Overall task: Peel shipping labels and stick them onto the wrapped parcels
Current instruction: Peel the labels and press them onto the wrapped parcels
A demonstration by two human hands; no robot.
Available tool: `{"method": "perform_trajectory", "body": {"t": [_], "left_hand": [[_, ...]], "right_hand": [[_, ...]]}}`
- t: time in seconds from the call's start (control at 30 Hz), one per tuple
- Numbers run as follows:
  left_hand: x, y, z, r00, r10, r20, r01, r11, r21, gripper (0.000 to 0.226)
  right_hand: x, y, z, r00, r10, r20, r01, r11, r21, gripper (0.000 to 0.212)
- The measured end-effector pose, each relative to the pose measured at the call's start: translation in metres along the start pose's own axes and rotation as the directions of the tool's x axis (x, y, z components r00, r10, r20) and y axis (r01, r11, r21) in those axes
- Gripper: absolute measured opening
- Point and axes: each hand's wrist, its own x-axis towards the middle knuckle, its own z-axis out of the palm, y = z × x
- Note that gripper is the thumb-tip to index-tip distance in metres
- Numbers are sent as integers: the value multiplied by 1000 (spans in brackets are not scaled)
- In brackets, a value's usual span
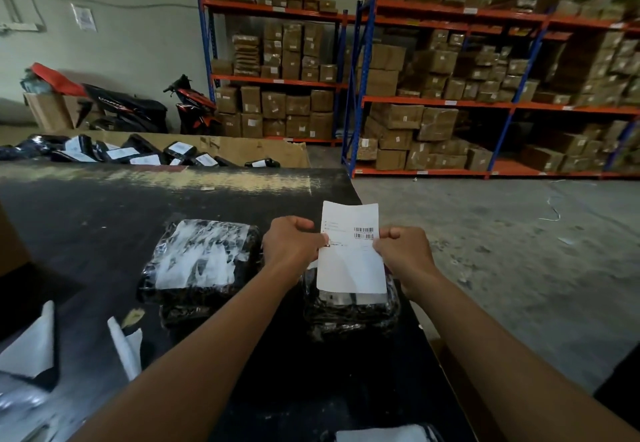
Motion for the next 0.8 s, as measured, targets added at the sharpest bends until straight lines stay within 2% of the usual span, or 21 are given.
{"method": "perform_trajectory", "body": {"t": [0.13,0.23,0.47,0.6,0.8], "left_hand": [[9,5,6,999,-28,-45,28,1000,-14,39],[14,8,9,997,-45,-67,43,999,-31,45],[21,7,9,986,-156,-65,148,982,-120,41],[18,-4,11,982,-153,-112,153,988,-9,46],[19,-19,22,980,-35,-195,74,979,192,73]], "right_hand": [[17,1,-5,998,57,26,-58,997,47,14],[28,-6,-11,995,96,38,-99,991,92,37],[43,-7,-14,991,128,48,-133,982,133,40],[41,3,-9,984,169,65,-177,972,152,38],[39,22,-4,977,207,45,-211,967,144,40]]}}
